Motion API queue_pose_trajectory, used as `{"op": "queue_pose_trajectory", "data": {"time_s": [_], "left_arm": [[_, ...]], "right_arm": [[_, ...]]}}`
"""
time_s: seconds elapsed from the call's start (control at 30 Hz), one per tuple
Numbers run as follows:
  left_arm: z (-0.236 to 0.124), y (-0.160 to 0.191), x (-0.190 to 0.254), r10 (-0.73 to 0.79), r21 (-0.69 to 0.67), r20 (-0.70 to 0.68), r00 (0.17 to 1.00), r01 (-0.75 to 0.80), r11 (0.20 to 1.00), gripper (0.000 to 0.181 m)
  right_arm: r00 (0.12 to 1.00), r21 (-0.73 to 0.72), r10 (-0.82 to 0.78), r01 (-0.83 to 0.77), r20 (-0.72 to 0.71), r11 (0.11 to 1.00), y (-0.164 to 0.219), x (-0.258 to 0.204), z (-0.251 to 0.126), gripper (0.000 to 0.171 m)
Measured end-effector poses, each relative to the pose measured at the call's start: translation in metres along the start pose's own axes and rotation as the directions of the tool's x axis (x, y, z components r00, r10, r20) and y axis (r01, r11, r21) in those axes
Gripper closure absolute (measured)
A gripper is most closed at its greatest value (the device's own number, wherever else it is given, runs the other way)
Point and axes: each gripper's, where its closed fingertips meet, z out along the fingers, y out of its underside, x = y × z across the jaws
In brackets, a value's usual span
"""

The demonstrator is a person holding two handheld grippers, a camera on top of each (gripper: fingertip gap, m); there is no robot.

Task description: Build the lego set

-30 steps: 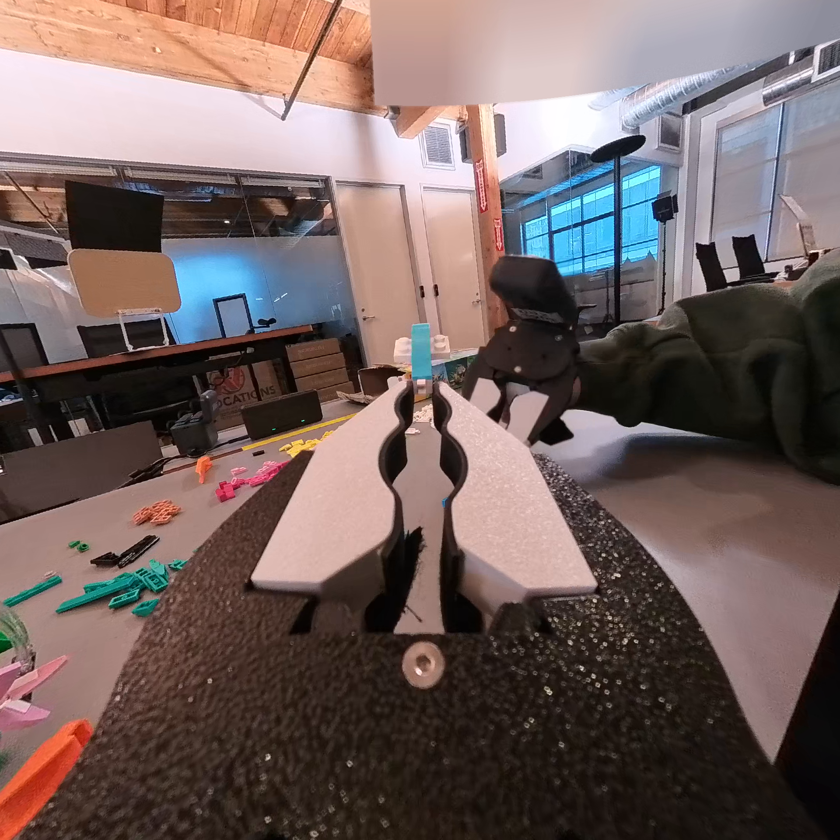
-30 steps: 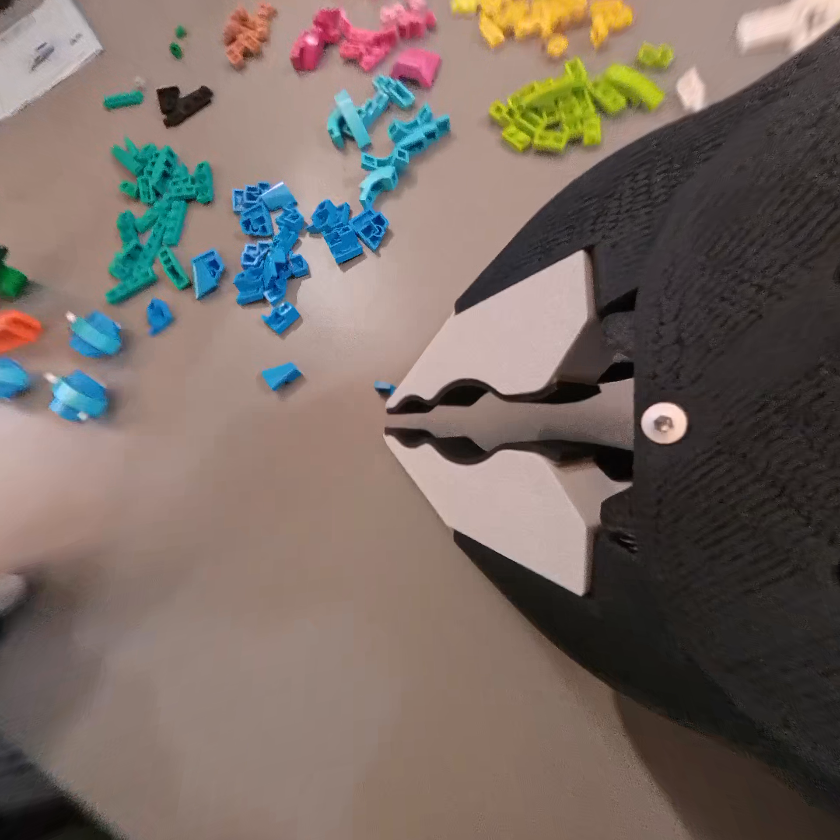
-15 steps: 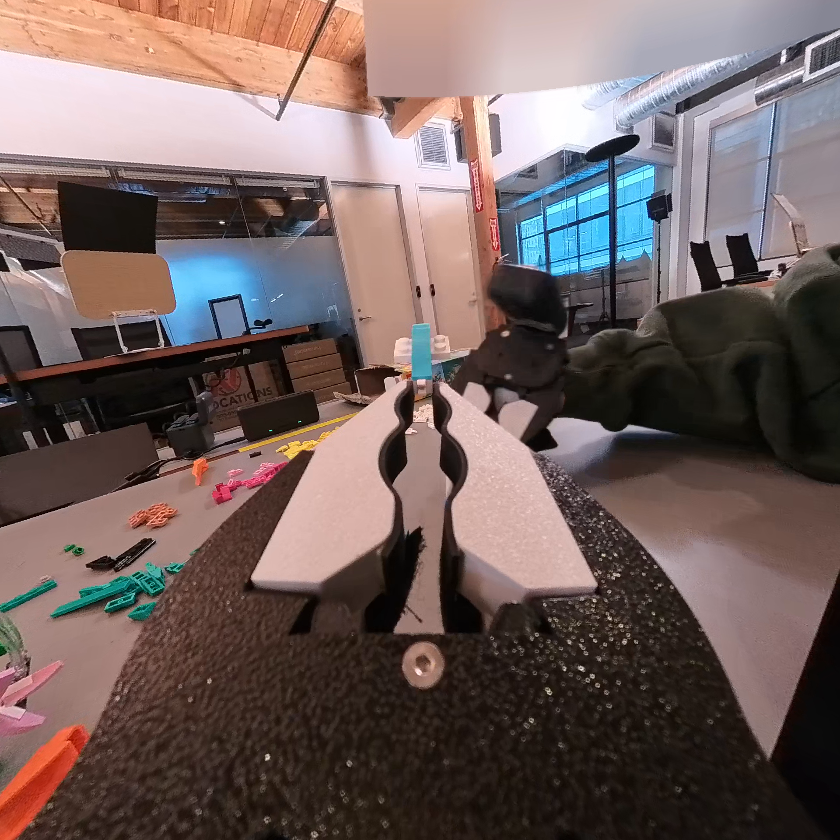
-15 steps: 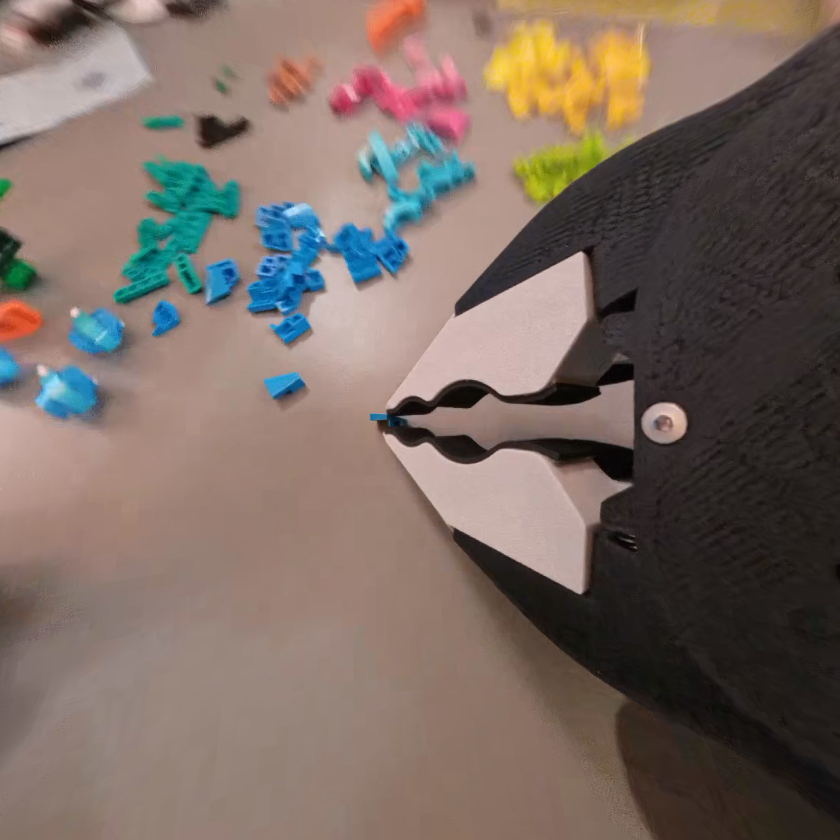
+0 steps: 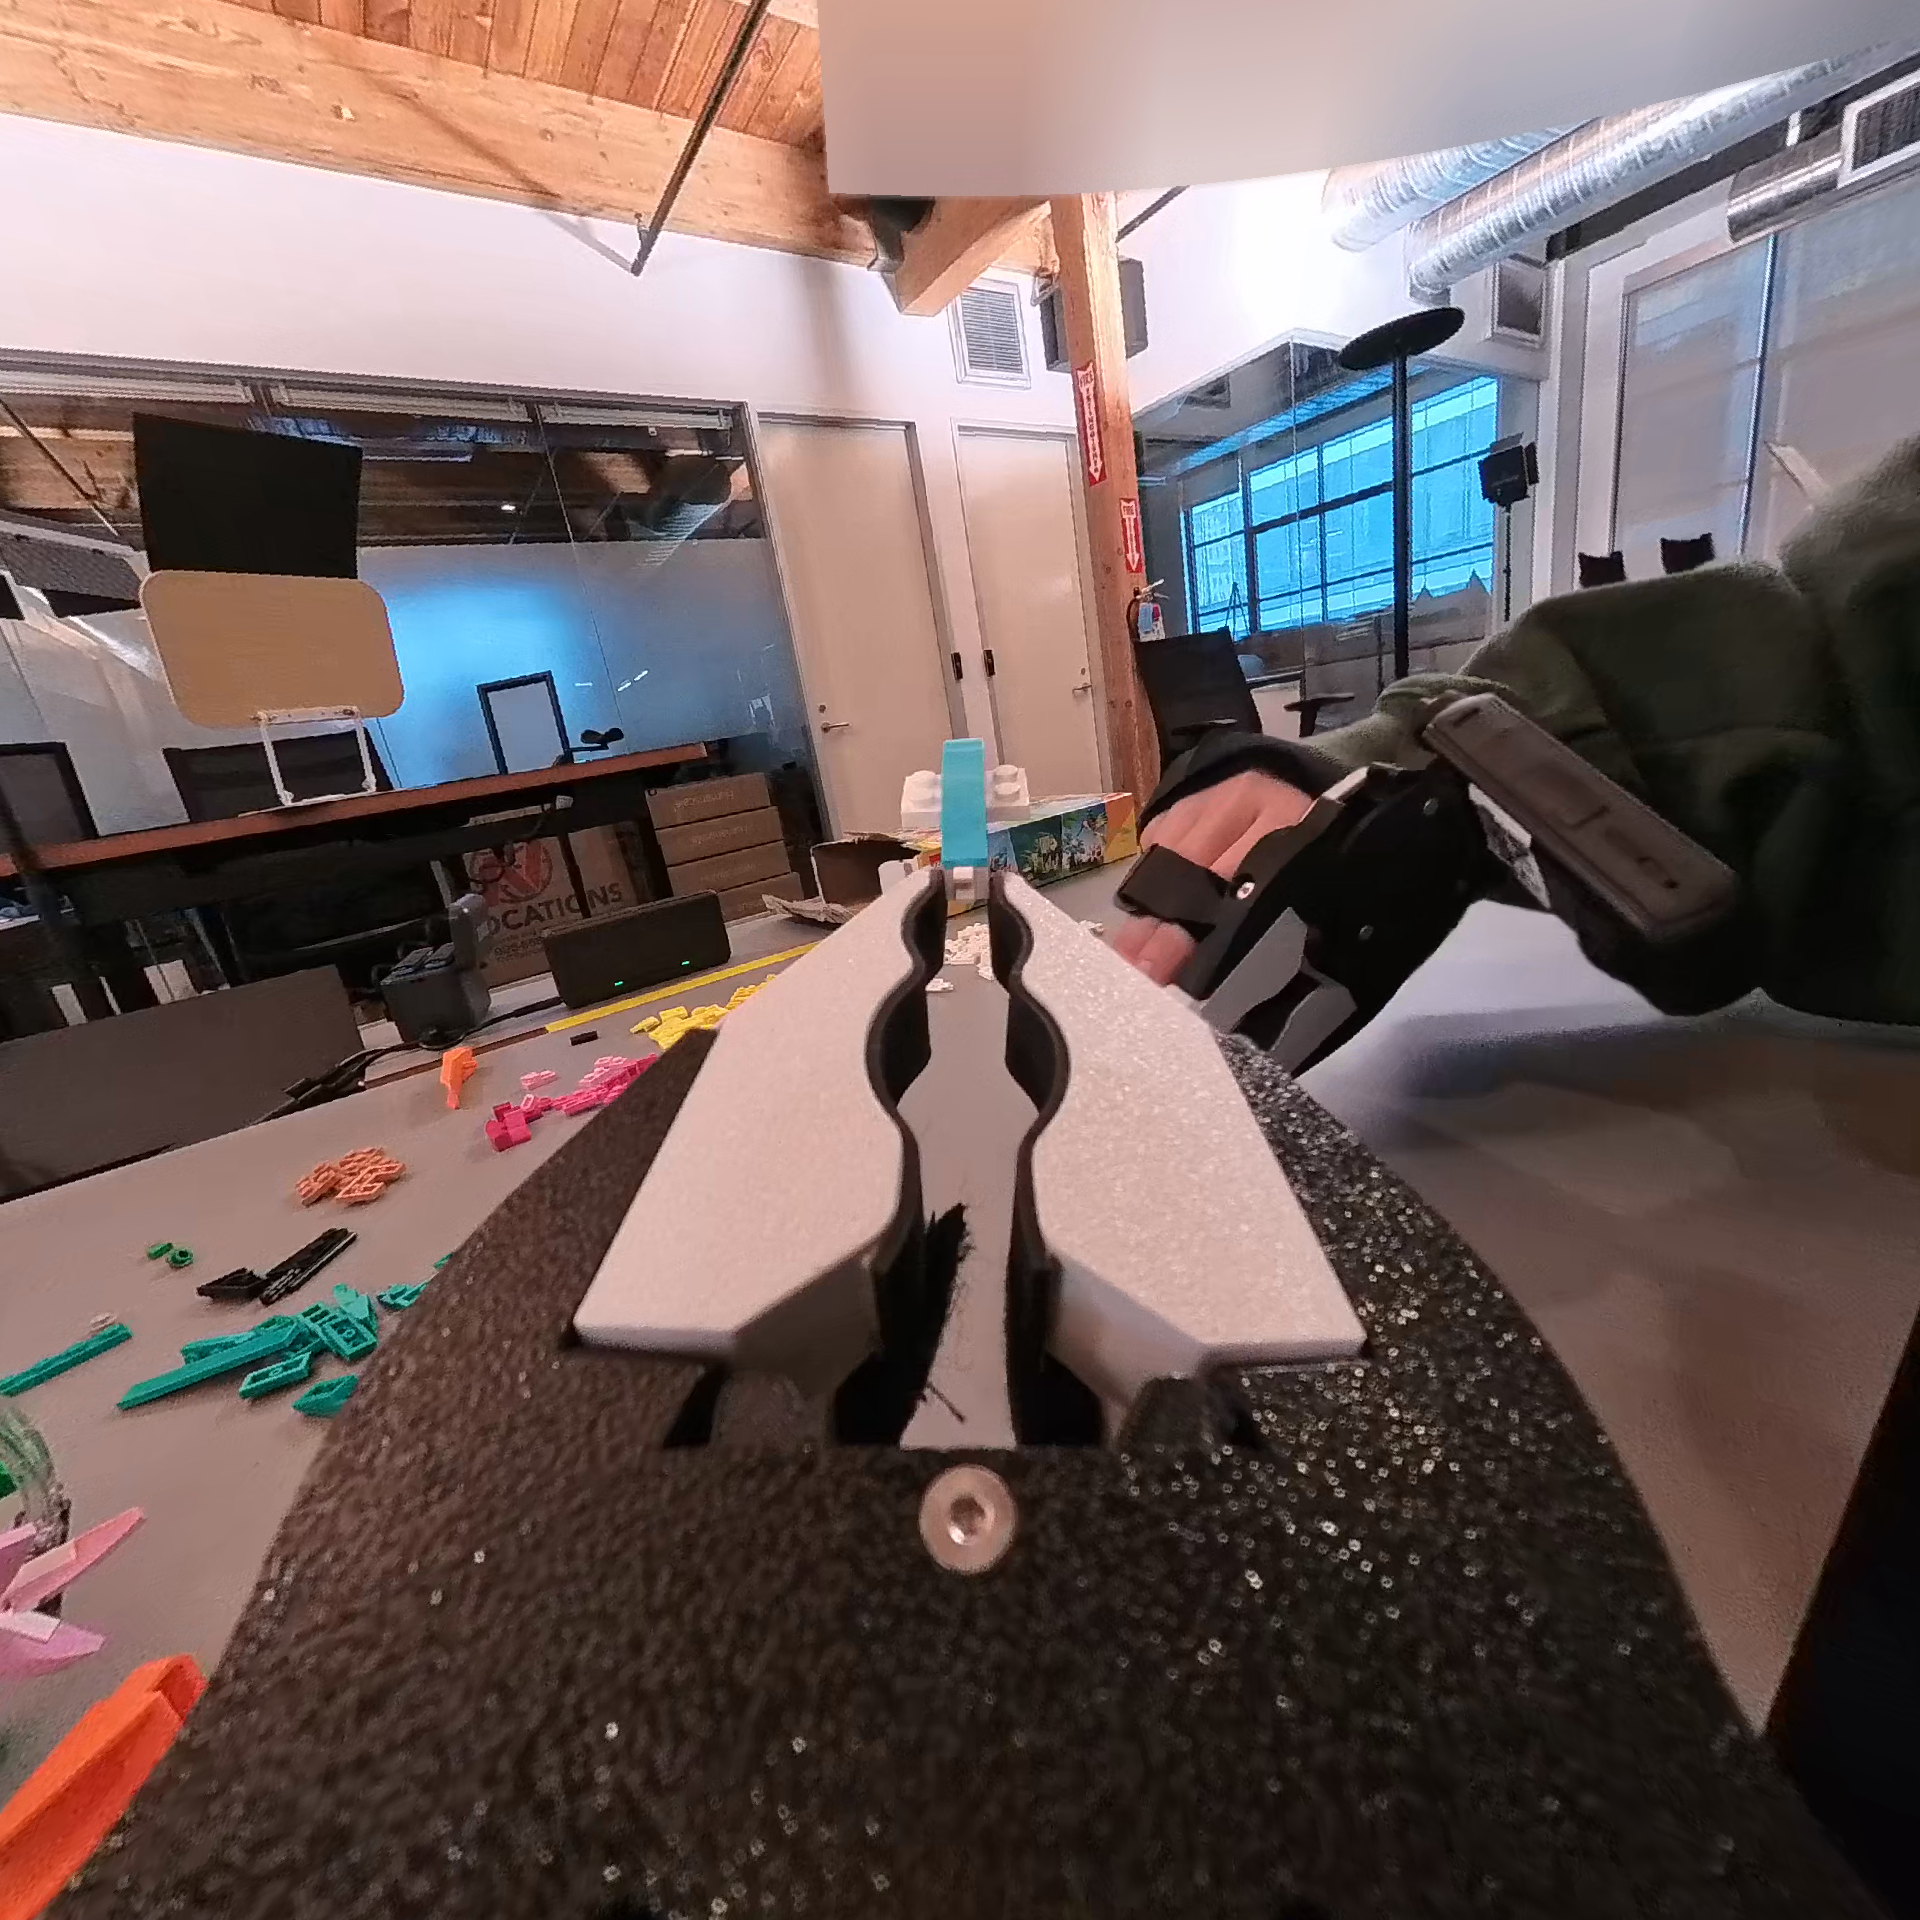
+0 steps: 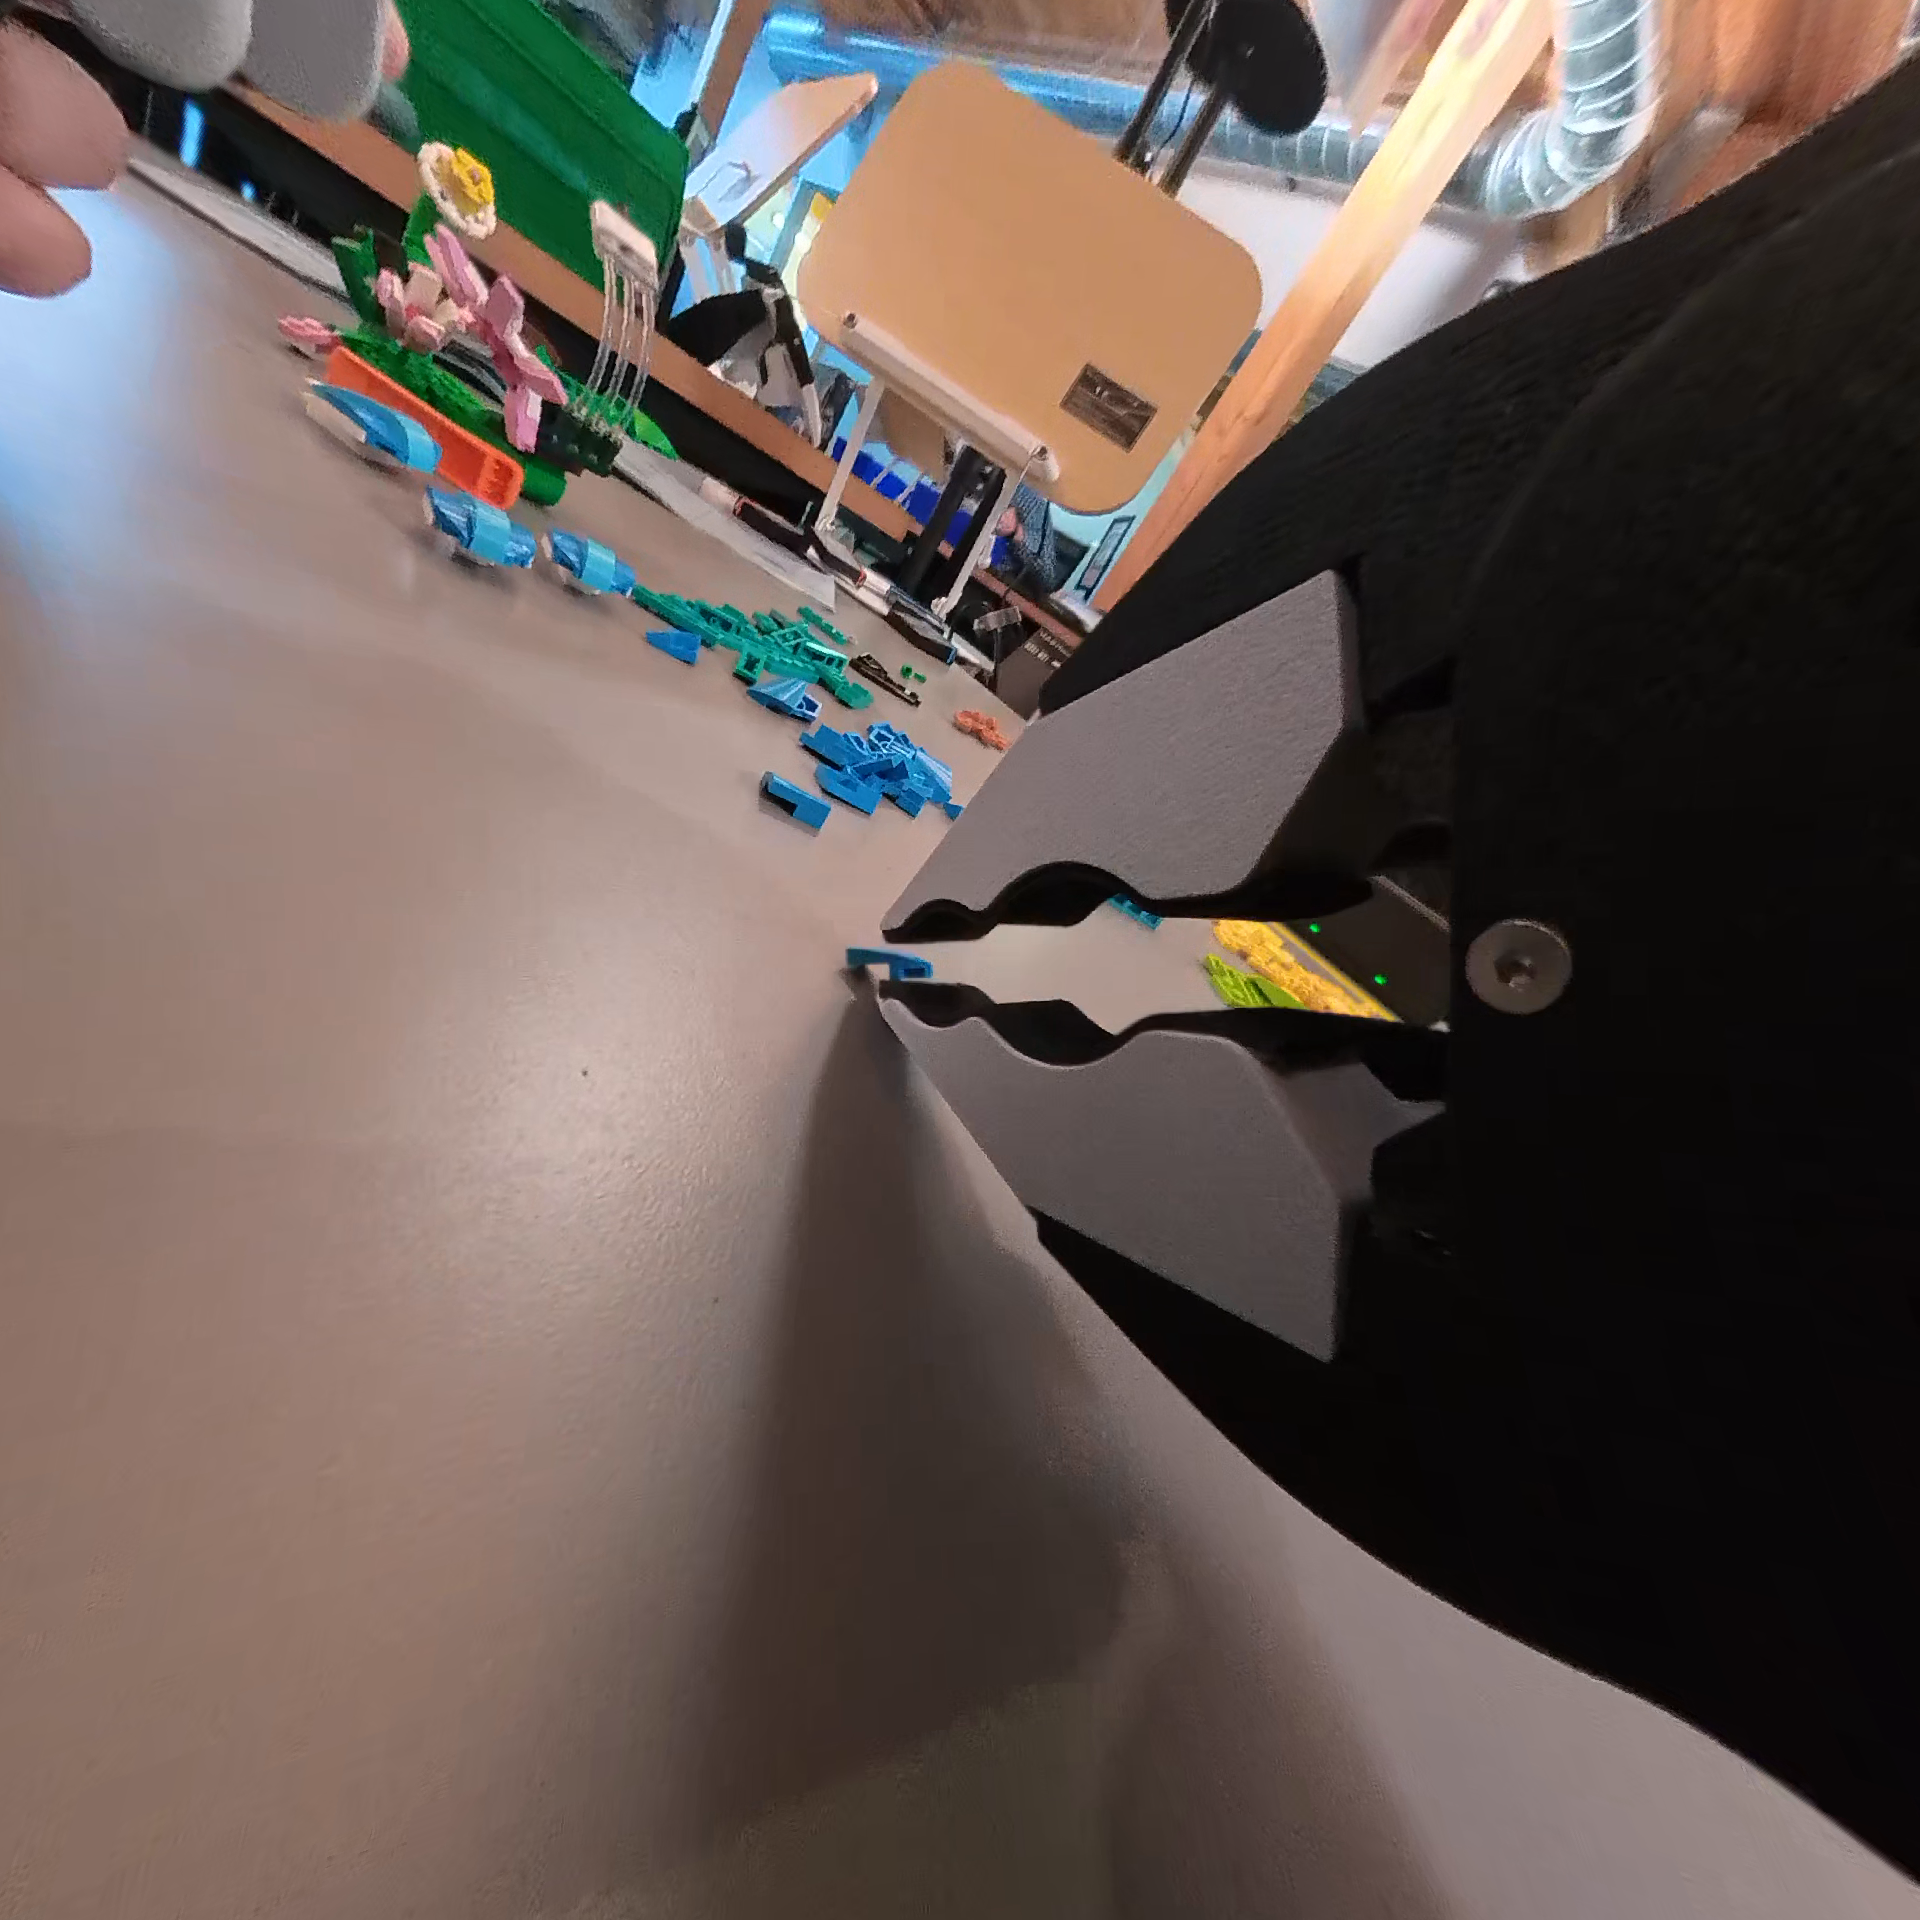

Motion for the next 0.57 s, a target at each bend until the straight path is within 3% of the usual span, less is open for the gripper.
{"op": "queue_pose_trajectory", "data": {"time_s": [0.33, 0.5, 0.57], "left_arm": [[-0.001, 0.0, 0.0, 0.0, -0.003, 0.001, 1.0, 0.0, 1.0, 0.176], [-0.001, 0.0, 0.0, 0.001, -0.002, -0.002, 1.0, -0.001, 1.0, 0.176], [-0.001, 0.0, 0.0, 0.002, -0.002, -0.003, 1.0, -0.002, 1.0, 0.176]], "right_arm": [[0.995, 0.031, 0.031, -0.034, 0.094, 0.999, -0.004, -0.005, -0.014, 0.153], [0.983, 0.037, 0.131, -0.137, 0.127, 0.99, -0.002, -0.008, -0.021, 0.145], [0.95, 0.047, 0.269, -0.28, 0.158, 0.959, -0.003, -0.007, -0.022, 0.143]]}}
